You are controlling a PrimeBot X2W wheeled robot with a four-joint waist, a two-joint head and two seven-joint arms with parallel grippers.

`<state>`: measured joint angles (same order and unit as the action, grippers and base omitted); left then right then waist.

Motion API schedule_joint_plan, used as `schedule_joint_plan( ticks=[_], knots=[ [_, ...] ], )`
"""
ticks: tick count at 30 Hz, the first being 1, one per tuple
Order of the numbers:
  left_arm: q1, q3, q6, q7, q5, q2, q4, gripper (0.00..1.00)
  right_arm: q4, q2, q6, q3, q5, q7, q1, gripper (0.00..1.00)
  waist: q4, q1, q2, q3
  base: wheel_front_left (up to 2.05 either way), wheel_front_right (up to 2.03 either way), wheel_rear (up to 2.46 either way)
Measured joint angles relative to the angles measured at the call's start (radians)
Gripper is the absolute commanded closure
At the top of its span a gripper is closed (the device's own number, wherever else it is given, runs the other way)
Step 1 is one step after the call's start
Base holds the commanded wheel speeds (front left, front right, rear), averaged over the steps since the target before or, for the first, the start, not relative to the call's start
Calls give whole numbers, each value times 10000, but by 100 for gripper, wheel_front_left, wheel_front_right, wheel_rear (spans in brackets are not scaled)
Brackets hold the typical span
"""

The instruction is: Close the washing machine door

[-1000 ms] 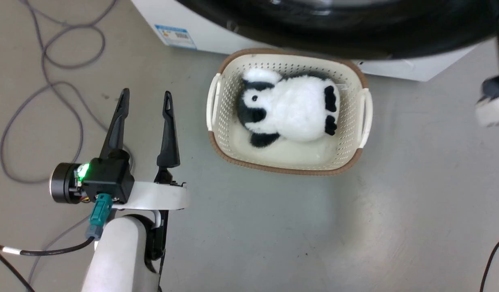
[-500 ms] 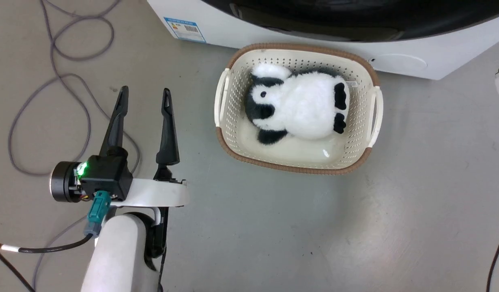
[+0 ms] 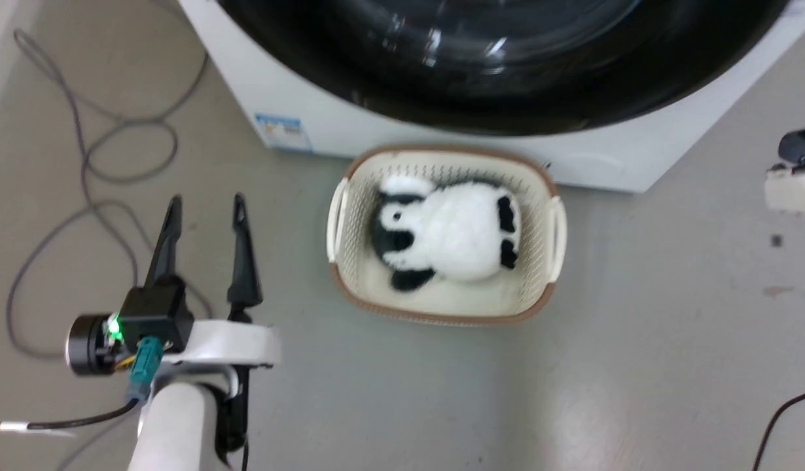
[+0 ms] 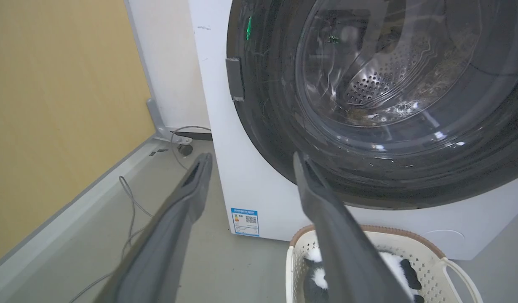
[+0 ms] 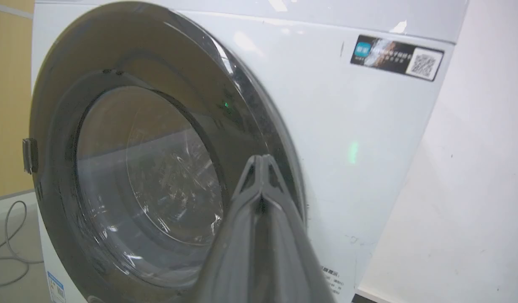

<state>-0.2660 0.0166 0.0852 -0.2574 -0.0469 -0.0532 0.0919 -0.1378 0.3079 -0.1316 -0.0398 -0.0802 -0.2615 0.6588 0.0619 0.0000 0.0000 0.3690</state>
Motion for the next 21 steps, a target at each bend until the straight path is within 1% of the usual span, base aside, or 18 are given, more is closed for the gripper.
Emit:
schedule_joint_plan(
  ticks=[3, 6, 12, 17, 18, 19, 20, 21],
  knots=[
    [283, -165, 10, 0, 29, -36, 102, 0, 991, -445, 0, -178, 249, 0, -595, 100, -182, 0, 0, -424, 0, 0, 0],
    [531, -270, 12, 0, 100, -61, 173, 0, 1540, -842, 0, -215, 487, -2, -1296, 100, -345, 0, 0, -826, 0, 0, 0],
    [1029, -314, 40, 0, 207, -107, 182, 0, 1760, -1730, 2, -247, 608, 0, -2693, 100, -602, 0, 0, -1561, 0, 0, 0],
    [1430, -274, 36, 0, 295, -171, 178, 0, 1499, -2247, 2, -290, 489, 0, -3798, 100, -757, -1, 0, -2142, 0, 0, 0],
    [1535, -268, 35, 0, 309, -188, 173, 0, 1421, -2311, 2, -274, 443, 2, -3989, 87, -791, -1, 0, -2260, 0, 0, 0],
    [1648, -274, 36, 0, 307, -198, 169, 0, 1313, -2364, 2, -236, 372, 0, -4162, 53, -828, -1, 0, -2371, 0, 0, 0],
    [1765, -288, 36, 0, 307, -211, 171, 0, 1208, -2408, 2, -161, 261, 2, -4317, 0, -874, 0, 0, -2478, 0, 0, 0],
    [1872, -278, 31, 0, 309, -232, 180, 0, 1129, -2447, 2, -130, 151, 2, -4449, 0, -921, -1, 0, -2578, 0, 0, 0]
  ],
)
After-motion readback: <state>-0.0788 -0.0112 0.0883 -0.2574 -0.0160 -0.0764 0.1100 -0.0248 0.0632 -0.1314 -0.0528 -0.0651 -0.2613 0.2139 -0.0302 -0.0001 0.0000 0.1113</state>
